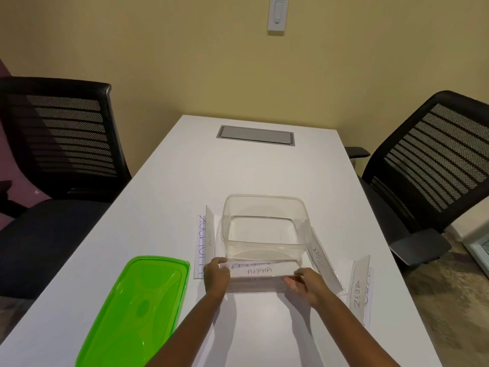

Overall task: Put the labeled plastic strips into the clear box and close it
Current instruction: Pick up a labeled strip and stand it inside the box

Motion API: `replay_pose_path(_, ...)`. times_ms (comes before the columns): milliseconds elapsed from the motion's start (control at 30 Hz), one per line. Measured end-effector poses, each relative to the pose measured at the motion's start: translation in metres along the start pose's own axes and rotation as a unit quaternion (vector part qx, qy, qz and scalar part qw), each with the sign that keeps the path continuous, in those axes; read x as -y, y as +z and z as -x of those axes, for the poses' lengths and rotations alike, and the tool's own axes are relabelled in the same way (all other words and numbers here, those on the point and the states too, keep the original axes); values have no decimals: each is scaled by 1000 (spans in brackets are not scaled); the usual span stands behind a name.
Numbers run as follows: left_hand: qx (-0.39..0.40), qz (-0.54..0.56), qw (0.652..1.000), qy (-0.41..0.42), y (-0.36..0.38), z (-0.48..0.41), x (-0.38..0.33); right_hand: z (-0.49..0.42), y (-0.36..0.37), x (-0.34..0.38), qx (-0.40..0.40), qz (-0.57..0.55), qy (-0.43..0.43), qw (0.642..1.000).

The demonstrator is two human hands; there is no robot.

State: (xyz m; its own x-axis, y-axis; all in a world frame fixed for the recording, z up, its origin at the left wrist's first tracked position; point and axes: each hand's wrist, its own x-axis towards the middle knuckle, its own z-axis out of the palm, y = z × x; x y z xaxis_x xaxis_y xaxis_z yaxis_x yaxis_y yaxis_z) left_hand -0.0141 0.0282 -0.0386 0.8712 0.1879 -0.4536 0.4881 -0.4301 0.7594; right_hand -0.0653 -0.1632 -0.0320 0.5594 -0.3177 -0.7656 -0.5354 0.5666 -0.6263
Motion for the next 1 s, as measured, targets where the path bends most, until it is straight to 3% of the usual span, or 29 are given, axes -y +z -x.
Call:
replay_pose_path(133, -10, 12, 1000, 1, 1, 3, -6, 14, -15, -2, 78, -75, 21, 994)
replay_pose_path(333, -32, 9, 999, -6, 1, 9, -16, 30, -32, 9, 100, 60, -35, 993)
replay_pose_path(433, -59, 25, 997, 33, 0, 16, -18, 35, -38, 19, 100, 113, -73, 986)
replay_pose_path(667, -105, 72, 983, 136, -3, 31, -34, 42, -37, 43, 22, 245, -203, 948)
replay_pose_path(900, -89, 71, 978, 177, -6, 31, -50, 46, -35, 67, -103, 432, -317, 838)
replay_pose_path(1000, -78, 66, 981, 163, -9, 27, -57, 50, -29, 76, -120, 410, -336, 839)
